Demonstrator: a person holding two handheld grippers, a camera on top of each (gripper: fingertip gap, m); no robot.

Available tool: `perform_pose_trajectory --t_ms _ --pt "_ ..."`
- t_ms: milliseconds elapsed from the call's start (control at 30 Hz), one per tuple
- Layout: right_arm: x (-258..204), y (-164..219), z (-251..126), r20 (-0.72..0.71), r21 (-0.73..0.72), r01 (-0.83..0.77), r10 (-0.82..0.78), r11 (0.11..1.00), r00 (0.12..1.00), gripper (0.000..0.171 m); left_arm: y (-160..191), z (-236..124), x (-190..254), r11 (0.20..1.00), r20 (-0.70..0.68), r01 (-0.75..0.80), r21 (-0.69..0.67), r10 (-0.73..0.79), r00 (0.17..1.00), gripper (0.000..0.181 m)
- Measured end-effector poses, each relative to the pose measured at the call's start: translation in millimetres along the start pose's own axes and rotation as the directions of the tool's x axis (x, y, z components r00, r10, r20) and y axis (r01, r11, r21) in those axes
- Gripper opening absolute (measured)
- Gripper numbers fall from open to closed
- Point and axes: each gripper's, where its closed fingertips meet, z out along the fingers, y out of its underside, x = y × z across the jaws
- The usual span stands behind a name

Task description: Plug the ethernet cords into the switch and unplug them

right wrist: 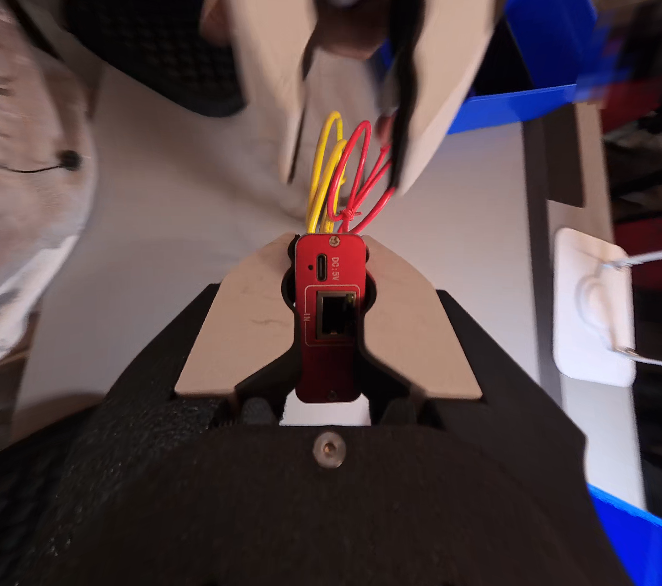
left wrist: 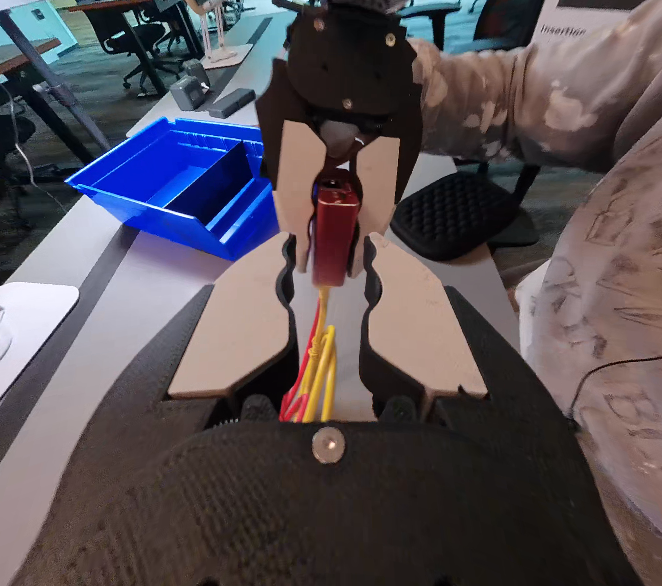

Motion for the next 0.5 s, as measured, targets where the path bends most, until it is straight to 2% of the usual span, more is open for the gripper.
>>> perform_pose_trajectory --t_ms 167,233,333,433,500 --pt "17.4 -4.3 6.6 -0.124 -0.085 0.007 -0.017 0.996 0.992 0.029 3.8 14.4 -6.6 0.997 0.069 -0.055 -0.052 0.058 0.996 0.032" --pt "18.3 -3.4 7.9 -0.139 -0.097 0.018 -0.031 0.995 0.990 0.029 4.1 14.4 -9.6 0.996 0.075 -0.072 -0.058 0.076 0.994 0.026" --pt "19.3 -1.2 7.1 -0.146 -0.096 0.017 -0.030 0.995 0.989 0.029 4.1 16.7 -10.7 0.992 0.074 -0.111 -0.054 0.115 0.991 0.025" --pt "24.0 -5.1 1.5 -0.168 -0.052 0.022 -0.030 0.998 0.985 0.029 -2.8 17.1 -13.5 0.985 0.089 -0.169 -0.026 0.171 0.981 0.024" --pt "32.3 -17.8 -9.9 -0.208 0.041 0.019 -0.010 0.999 0.978 0.033 -17.2 13.0 -17.8 0.985 0.087 -0.170 0.036 0.167 0.982 0.024"
